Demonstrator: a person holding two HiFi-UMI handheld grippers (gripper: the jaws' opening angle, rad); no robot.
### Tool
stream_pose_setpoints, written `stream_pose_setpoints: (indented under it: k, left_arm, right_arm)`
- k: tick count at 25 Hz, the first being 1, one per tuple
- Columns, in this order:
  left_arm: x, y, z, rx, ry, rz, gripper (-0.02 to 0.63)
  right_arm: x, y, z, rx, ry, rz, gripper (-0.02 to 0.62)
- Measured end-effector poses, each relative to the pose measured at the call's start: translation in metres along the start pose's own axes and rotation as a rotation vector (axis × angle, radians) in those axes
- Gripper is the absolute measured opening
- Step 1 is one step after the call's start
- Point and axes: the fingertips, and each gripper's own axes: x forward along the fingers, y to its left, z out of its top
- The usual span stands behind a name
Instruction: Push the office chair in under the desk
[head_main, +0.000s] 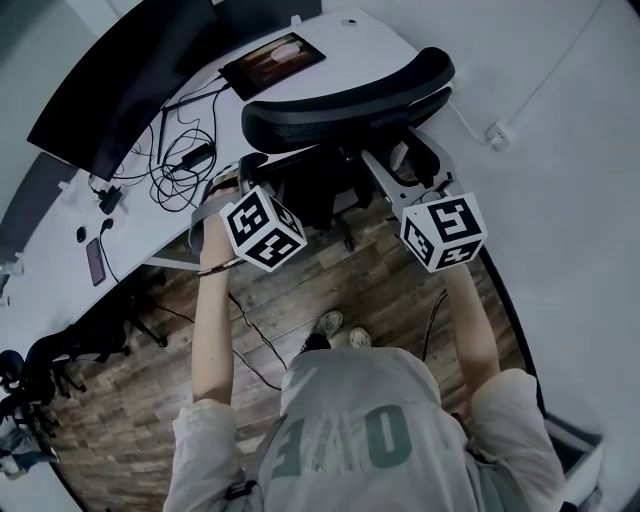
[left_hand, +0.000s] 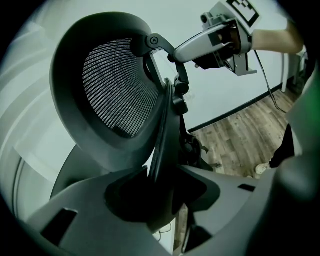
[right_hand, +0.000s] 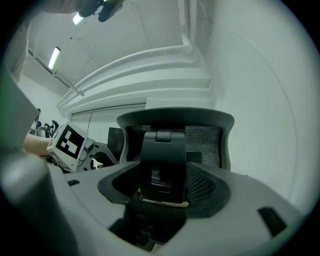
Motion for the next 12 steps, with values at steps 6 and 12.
stream_pose_setpoints:
  k: [6, 12]
  left_arm:
    - [0.009, 0.011, -0.002, -0.002, -0.004, 0.006, 0.183]
    - [0.018, 0.018, -0.002, 0.0, -0.007, -0.006, 0.183]
  right_arm:
    - [0.013, -0.003, -0.001, -0.002, 0.001, -0.012, 0.282]
    - [0.025, -0.007, -0.003, 0.002, 0.016, -0.017, 0.284]
